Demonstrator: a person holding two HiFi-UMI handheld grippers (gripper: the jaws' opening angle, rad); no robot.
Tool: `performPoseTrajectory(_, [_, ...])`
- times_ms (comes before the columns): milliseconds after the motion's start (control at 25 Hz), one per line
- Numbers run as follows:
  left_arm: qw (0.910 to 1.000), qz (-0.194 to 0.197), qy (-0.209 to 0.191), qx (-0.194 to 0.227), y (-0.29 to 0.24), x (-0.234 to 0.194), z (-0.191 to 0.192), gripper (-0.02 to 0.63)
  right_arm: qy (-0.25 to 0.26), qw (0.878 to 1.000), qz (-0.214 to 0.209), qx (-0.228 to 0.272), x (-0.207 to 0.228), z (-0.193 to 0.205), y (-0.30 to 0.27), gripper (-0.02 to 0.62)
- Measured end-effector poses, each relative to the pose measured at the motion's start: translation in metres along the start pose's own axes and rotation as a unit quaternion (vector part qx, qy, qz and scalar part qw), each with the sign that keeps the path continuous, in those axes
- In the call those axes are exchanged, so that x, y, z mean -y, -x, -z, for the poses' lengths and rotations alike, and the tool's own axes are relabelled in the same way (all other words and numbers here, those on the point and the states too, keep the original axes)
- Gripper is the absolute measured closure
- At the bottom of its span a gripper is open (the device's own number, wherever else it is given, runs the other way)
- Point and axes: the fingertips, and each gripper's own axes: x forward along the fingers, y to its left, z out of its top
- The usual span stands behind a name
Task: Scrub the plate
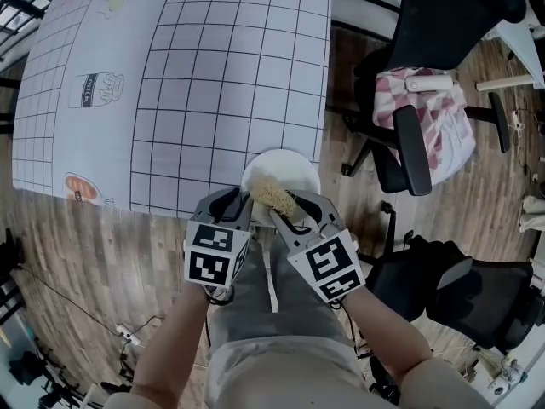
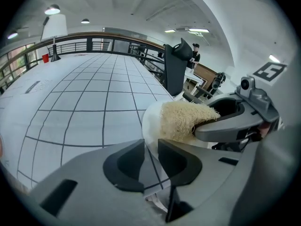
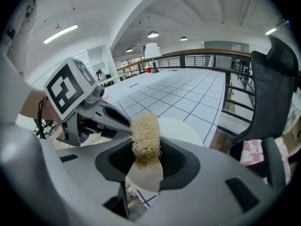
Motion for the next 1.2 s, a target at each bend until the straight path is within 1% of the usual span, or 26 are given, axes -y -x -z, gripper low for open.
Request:
performPoseTrajectory(120, [1.0000, 0.001, 0.006, 0.000, 0.001, -0.001, 0.000, 0.505, -0.009, 1.000, 0.013, -0.003, 0.011, 0.005, 0.007, 0.454])
performPoseTrajectory(400, [1.0000, 0.004, 0.008, 0.000, 0.000, 0.000, 0.000, 0.505, -0.025, 0.996, 0.087, -0.006, 0.066, 0.019, 0.041, 0.454])
performPoseTrajectory(480, [1.0000, 0.003, 0.008, -0.003, 0.000, 0.000, 0.000, 0.505, -0.031, 0.995, 0.094, -0.004, 0.074, 0.019, 0.047, 0.454])
performPoseTrajectory(600, [1.0000, 0.001, 0.008, -0.006, 0.001, -0.001, 0.001, 0.505, -0.019, 0.995, 0.101, 0.010, 0.074, 0.009, 0.051, 0.454])
performPoseTrajectory(680, [1.0000, -0.002, 0.001, -0.008, 0.000, 0.000, 0.001, 0.505, -0.009, 0.995, 0.090, 0.032, 0.062, -0.005, 0.055, 0.454])
performPoseTrajectory(760, [0.9999, -0.006, -0.008, -0.009, -0.001, 0.001, 0.001, 0.505, -0.004, 0.998, 0.051, 0.043, 0.038, -0.015, 0.054, 0.454])
performPoseTrajectory(840, [0.9999, -0.007, -0.008, -0.009, 0.000, 0.000, 0.001, 0.505, 0.007, 1.000, 0.004, 0.030, 0.010, -0.015, 0.048, 0.454])
performPoseTrajectory(920, [0.9999, -0.006, -0.004, -0.007, 0.000, 0.000, 0.001, 0.505, 0.022, 0.999, -0.024, 0.007, -0.012, -0.008, 0.042, 0.454])
performPoseTrajectory(1040, [1.0000, -0.004, -0.001, -0.006, 0.001, 0.001, 0.000, 0.505, 0.031, 0.998, -0.045, -0.026, -0.032, 0.007, 0.032, 0.454])
performPoseTrajectory(1200, [1.0000, -0.005, -0.003, -0.003, 0.000, -0.001, 0.000, 0.518, 0.032, 0.998, -0.042, -0.041, -0.033, 0.020, 0.019, 0.454])
